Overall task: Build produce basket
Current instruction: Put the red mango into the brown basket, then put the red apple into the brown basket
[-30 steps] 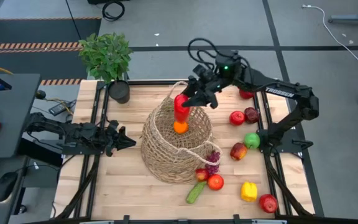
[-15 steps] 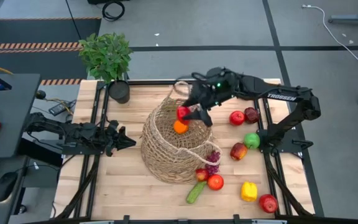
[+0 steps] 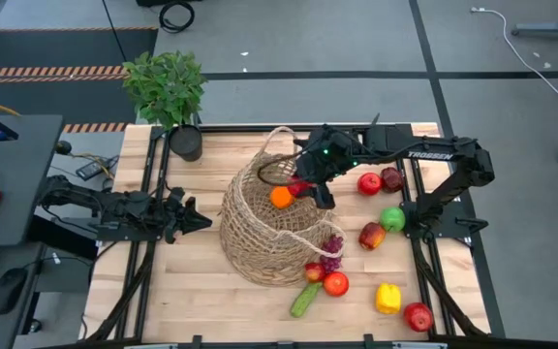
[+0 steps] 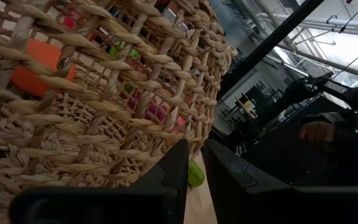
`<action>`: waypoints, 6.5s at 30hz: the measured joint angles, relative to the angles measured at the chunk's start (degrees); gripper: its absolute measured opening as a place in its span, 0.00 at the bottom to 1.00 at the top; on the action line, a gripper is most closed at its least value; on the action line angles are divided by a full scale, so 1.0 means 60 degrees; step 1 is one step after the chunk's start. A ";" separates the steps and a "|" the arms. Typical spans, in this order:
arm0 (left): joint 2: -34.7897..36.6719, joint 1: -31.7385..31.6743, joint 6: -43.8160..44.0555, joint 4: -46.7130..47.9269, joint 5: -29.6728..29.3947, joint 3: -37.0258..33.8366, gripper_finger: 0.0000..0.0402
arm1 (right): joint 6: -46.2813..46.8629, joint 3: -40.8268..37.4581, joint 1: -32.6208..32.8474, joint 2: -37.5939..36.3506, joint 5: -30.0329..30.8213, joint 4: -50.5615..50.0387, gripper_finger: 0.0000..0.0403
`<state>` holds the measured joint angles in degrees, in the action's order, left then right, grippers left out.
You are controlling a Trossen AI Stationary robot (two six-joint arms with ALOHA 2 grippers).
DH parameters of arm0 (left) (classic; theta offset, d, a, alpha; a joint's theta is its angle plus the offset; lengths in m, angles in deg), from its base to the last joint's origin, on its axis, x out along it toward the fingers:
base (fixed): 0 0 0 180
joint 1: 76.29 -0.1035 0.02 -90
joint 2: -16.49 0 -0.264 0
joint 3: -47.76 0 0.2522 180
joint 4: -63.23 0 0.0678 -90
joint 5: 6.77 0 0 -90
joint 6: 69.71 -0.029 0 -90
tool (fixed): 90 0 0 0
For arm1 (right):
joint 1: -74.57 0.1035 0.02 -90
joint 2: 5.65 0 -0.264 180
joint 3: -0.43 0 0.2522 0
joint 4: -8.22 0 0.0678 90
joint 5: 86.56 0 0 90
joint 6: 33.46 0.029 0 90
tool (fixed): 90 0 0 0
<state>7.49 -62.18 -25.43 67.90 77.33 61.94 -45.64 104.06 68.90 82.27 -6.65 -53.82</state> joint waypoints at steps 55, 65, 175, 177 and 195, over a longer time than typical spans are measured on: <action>0.0000 0.0001 0.0004 -0.0017 -0.0002 0.0001 0.16 | 0.4249 0.1279 0.0991 0.2618 0.2782 -0.0447 0.63; 0.0000 0.0000 0.0002 -0.0017 -0.0002 0.0000 0.14 | 0.5659 0.1719 0.0782 0.3478 0.2987 -0.1427 0.63; -0.0062 0.0002 0.0002 -0.0011 -0.0002 0.0004 0.14 | 0.3998 0.1071 -0.0867 -0.3899 0.0180 -0.5266 0.76; -0.0062 0.0003 0.0006 -0.0013 -0.0001 0.0003 0.14 | 0.4290 0.0807 -0.0868 -0.3939 0.0218 -0.5394 0.76; -0.0062 0.0003 0.0007 -0.0013 -0.0002 0.0004 0.15 | 0.6530 -0.2873 -0.0199 -0.4600 0.0349 -0.2889 0.76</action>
<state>7.12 -62.16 -25.39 67.82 77.32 61.97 -6.46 86.82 67.71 54.67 -4.55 -71.15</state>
